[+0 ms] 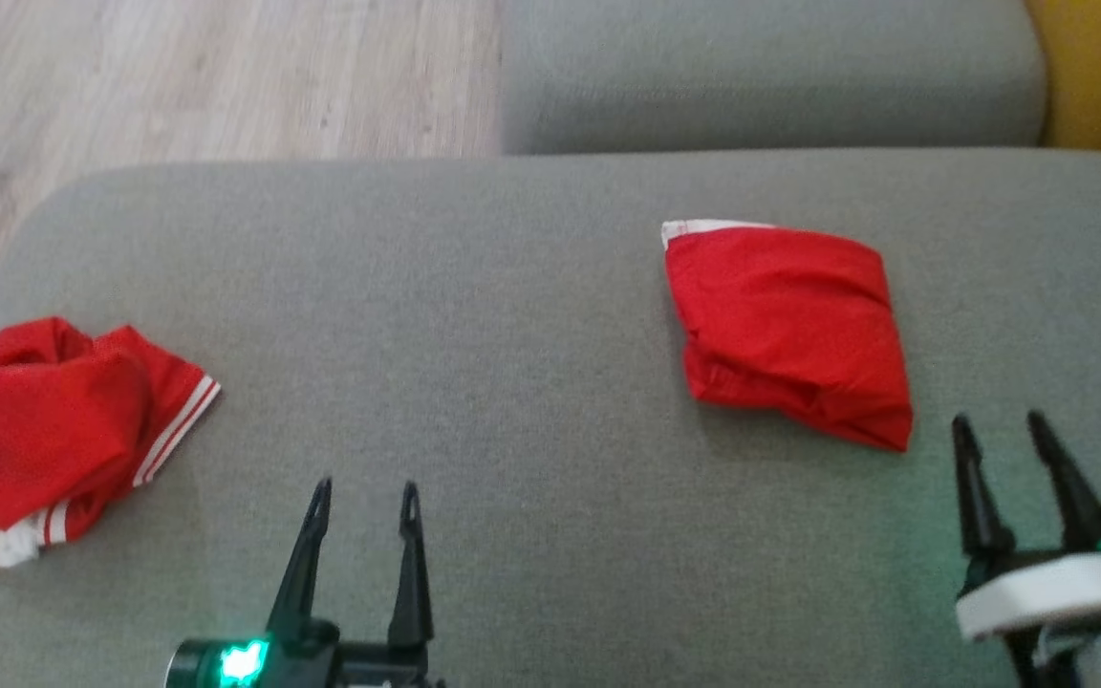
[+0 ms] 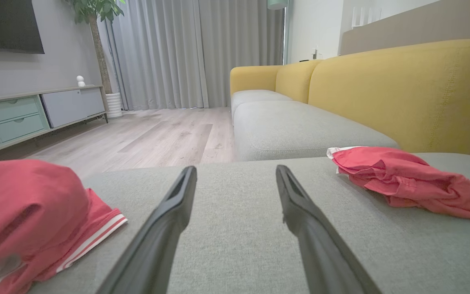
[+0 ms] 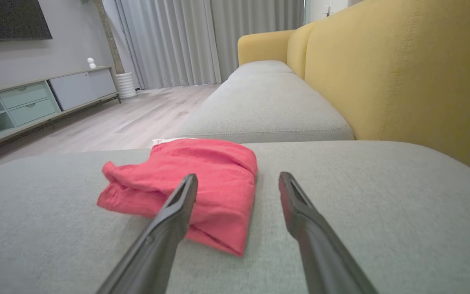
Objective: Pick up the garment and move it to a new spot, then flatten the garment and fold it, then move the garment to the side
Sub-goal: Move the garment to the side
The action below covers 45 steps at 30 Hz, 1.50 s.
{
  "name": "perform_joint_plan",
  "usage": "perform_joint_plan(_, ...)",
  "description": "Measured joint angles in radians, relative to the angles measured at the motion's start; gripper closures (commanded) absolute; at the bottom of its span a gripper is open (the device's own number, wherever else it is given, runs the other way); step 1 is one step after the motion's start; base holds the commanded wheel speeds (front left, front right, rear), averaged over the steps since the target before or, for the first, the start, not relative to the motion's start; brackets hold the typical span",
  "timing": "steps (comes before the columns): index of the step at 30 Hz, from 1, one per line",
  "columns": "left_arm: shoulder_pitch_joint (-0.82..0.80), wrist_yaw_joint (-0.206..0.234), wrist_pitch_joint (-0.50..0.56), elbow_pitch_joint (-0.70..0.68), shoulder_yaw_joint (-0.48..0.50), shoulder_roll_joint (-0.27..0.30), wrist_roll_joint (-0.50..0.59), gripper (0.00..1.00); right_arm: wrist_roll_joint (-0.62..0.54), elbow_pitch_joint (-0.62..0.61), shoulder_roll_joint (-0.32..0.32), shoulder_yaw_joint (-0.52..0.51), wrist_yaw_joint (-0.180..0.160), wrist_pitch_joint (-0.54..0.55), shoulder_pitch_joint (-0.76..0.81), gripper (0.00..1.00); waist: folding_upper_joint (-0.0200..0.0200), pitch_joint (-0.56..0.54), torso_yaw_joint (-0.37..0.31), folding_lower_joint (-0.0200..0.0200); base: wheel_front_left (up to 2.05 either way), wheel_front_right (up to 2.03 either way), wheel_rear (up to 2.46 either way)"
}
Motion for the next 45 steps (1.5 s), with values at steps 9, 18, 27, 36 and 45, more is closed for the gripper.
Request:
perform_joint_plan(9,-0.094,0.036,0.0,-0.008,-0.054,-0.003,-0.003,0.0,0.11,0.193,-0.075,-0.002,0.0,0.06,-0.213,0.0,0.0,0.107,0.025,0.0003,0.0,0.0,0.0)
perform_joint_plan(18,-0.172,0.047,0.0,0.004,-0.114,-0.004,-0.004,0.0,0.291,0.346,-0.156,0.093,0.0,0.19,-0.4,0.0,0.0,0.193,0.05,0.0002,0.0,0.0,0.0)
perform_joint_plan(27,-0.211,0.088,0.0,-0.007,-0.156,-0.004,0.01,0.0,0.43,0.408,-0.197,0.261,0.0,0.296,-0.479,1.0,0.0,0.242,0.077,0.0,0.0,0.0,0.0)
perform_joint_plan(36,-0.264,0.095,0.0,-0.026,-0.165,-0.004,0.011,0.0,0.392,0.383,-0.395,0.305,0.0,0.259,-0.49,1.0,0.0,0.304,0.009,0.0,0.0,0.0,0.0)
perform_joint_plan(45,-0.409,0.069,0.0,-0.028,-0.168,-0.005,0.05,0.0,0.349,0.393,-0.588,0.249,0.0,0.26,-0.573,1.0,0.0,0.442,-0.088,0.0002,0.0,0.0,0.0)
